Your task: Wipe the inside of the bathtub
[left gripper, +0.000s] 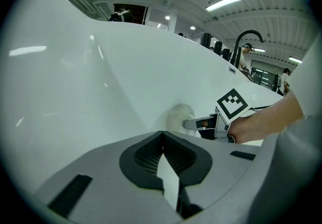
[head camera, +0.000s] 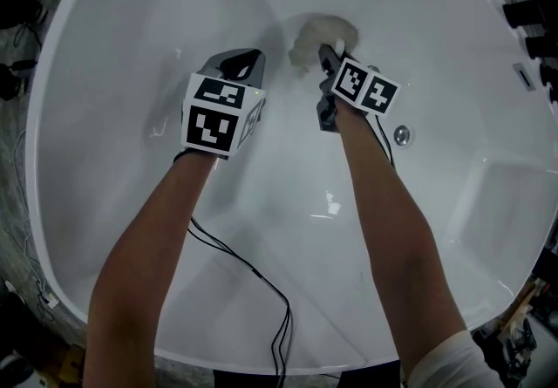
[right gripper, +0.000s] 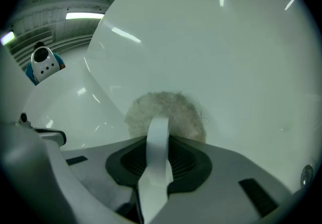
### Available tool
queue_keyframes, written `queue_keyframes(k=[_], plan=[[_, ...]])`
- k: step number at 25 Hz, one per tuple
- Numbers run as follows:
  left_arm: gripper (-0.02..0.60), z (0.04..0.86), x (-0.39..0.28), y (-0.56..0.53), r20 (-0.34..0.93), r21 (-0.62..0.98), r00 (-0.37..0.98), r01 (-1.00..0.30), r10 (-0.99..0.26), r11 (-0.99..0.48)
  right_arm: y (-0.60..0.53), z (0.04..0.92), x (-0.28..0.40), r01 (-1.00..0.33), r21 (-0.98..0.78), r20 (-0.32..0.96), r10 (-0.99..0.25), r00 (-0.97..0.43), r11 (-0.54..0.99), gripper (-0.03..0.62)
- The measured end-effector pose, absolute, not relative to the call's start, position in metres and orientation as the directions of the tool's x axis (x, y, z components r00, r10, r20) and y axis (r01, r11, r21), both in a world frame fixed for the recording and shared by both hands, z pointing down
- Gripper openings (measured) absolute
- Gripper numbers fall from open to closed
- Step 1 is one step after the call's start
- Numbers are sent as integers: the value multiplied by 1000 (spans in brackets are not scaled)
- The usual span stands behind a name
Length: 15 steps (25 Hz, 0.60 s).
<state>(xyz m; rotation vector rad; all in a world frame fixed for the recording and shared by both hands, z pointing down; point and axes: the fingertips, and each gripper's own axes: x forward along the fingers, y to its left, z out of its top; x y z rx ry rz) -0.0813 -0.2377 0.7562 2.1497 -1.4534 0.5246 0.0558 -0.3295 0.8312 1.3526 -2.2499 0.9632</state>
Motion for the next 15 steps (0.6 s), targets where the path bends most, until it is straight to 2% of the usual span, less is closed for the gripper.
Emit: queue_keyframes(k=[8, 15], plan=[[12, 753, -105, -235, 555, 178, 345, -938, -757, -297, -333, 836, 22, -861, -400, 583, -637, -504, 315, 98], [11, 751, -125, -226, 564, 172, 329, -944, -757, -282, -338, 816, -21, -814, -462, 537, -619, -573, 353, 98]])
